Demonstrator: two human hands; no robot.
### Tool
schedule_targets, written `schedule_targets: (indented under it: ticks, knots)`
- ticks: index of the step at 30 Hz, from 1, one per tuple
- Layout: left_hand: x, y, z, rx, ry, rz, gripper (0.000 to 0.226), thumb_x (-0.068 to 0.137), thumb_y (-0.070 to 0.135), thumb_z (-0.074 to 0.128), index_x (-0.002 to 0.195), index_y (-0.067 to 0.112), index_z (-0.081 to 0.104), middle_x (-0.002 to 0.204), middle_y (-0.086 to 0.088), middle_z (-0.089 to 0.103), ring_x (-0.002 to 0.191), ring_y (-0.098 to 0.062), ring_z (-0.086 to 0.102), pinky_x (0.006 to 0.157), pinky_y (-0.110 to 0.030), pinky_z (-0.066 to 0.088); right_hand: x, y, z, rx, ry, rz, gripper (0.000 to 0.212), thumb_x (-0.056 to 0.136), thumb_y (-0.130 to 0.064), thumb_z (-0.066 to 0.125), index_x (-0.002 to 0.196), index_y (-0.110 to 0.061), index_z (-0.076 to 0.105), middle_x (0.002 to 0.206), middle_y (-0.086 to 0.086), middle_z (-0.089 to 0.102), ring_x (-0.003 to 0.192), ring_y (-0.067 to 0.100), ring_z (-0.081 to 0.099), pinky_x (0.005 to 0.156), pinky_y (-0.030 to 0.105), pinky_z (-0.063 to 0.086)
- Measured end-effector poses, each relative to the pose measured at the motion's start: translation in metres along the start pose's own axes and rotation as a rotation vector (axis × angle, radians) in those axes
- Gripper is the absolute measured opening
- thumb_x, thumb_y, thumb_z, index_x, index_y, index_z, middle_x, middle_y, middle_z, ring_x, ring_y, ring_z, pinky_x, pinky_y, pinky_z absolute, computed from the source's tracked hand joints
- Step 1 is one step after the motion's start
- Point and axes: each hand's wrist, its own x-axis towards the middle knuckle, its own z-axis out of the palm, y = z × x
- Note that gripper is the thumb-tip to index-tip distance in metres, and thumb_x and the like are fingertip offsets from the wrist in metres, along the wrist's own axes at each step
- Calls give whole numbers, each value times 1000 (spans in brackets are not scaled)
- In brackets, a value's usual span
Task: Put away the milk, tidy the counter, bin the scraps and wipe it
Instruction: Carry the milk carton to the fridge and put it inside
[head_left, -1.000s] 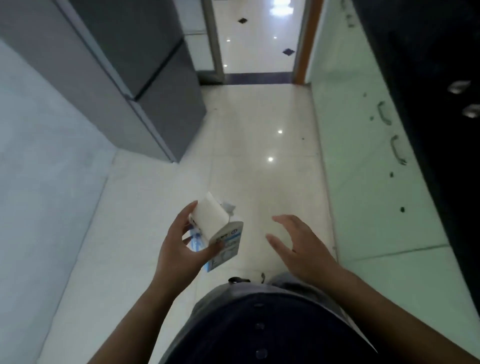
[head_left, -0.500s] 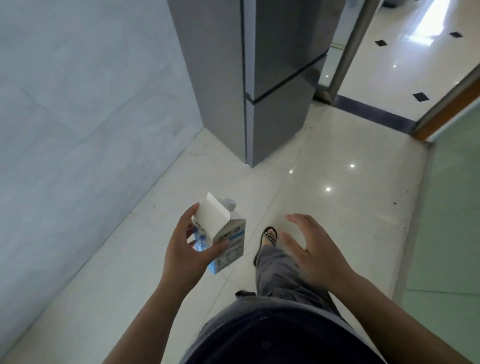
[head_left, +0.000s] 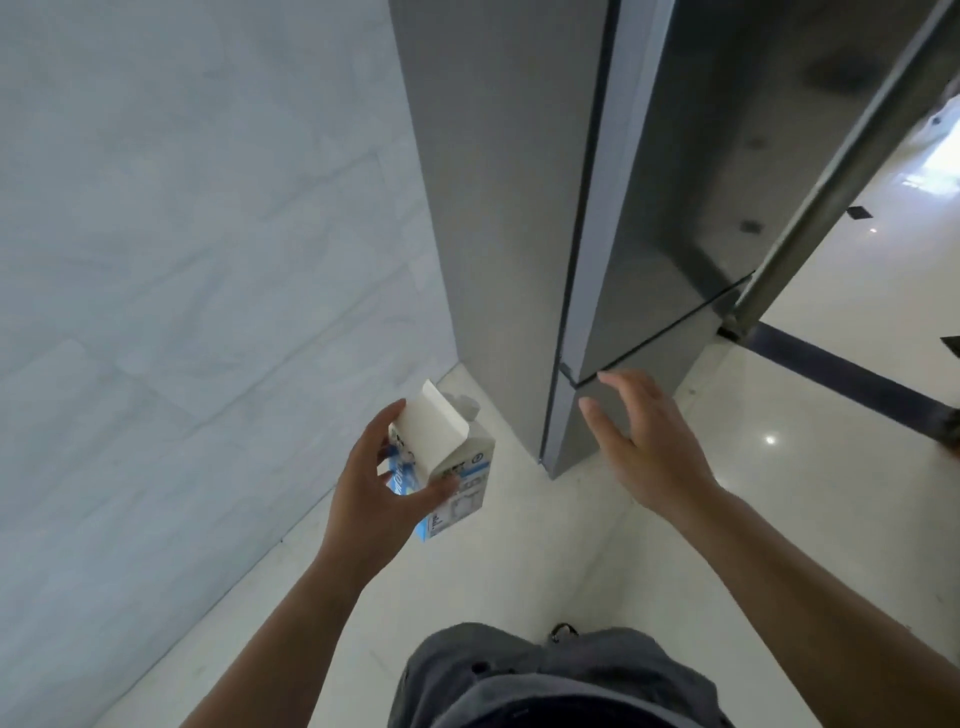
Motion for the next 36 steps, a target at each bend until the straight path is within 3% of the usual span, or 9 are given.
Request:
schedule_targets:
  ticks: [6, 13, 20, 23, 26, 29, 31, 34, 36]
  knots:
    - [140, 34, -9, -51, -43, 172, 75, 63, 25, 84, 112, 58, 37, 110, 32, 48, 100, 19, 49, 66, -5, 46, 135, -41, -41, -19, 395, -24, 64, 89, -47, 46, 141, -13, 28, 147, 12, 30, 135, 26, 30, 104, 48, 38]
    - [273, 83, -8, -159, -234, 396, 65, 66, 19, 80, 108, 48, 41, 106, 33, 47, 101, 23, 46, 64, 2, 42, 205, -72, -33, 26, 729, 59, 78, 86, -33, 58, 144, -7, 13, 151, 16, 20, 137, 29, 28, 106, 40, 36]
    - [354, 113, -1, -238, -428, 559, 53, 70, 13, 76, 109, 31, 44, 106, 16, 56, 100, 13, 55, 67, -5, 47, 253, -89, -30, 28, 1003, 193, 71, 86, -26, 61, 140, -6, 20, 145, 16, 28, 133, 27, 34, 107, 37, 34]
    - [370, 120, 3, -260, -494, 596, 56, 70, 8, 76, 114, 21, 45, 109, 12, 55, 101, 14, 54, 69, -4, 47, 260, -90, -36, 44, 1071, 194, 63, 88, -21, 60, 138, -9, 25, 141, 12, 34, 127, 17, 40, 103, 26, 34]
    - [380, 124, 9, -277, -518, 600, 60, 69, 8, 77, 119, 16, 45, 112, 12, 55, 102, 10, 55, 69, -3, 45, 266, -88, -39, 160, 1092, 181, 56, 90, -19, 56, 137, -16, 27, 136, 6, 39, 105, -9, 48, 97, 24, 45]
    - [383, 127, 15, -299, -537, 580, 63, 69, 11, 77, 123, 15, 45, 113, 15, 54, 101, 11, 55, 68, -2, 45, 267, -81, -39, 177, 1082, 185, 57, 91, -23, 54, 140, -23, 24, 138, 1, 39, 99, -16, 46, 88, 9, 42]
    - [384, 129, 18, -314, -550, 588, 61, 69, 10, 77, 121, 18, 46, 112, 18, 54, 101, 17, 53, 67, -2, 46, 267, -76, -37, 143, 1081, 197, 59, 91, -25, 53, 142, -24, 22, 141, 0, 38, 108, -9, 47, 88, 9, 40]
    - [382, 131, 23, -313, -561, 589, 60, 68, 13, 77, 116, 28, 44, 109, 22, 53, 101, 17, 53, 68, -3, 47, 269, -74, -33, 61, 1123, 199, 59, 93, -26, 50, 143, -21, 21, 141, 5, 39, 124, 17, 44, 97, 28, 44]
    - [379, 131, 27, -312, -553, 575, 62, 67, 15, 77, 117, 28, 43, 110, 22, 53, 102, 12, 55, 70, -5, 48, 269, -74, -31, -15, 1155, 193, 58, 93, -24, 50, 143, -16, 21, 136, 10, 42, 122, 21, 46, 96, 34, 47]
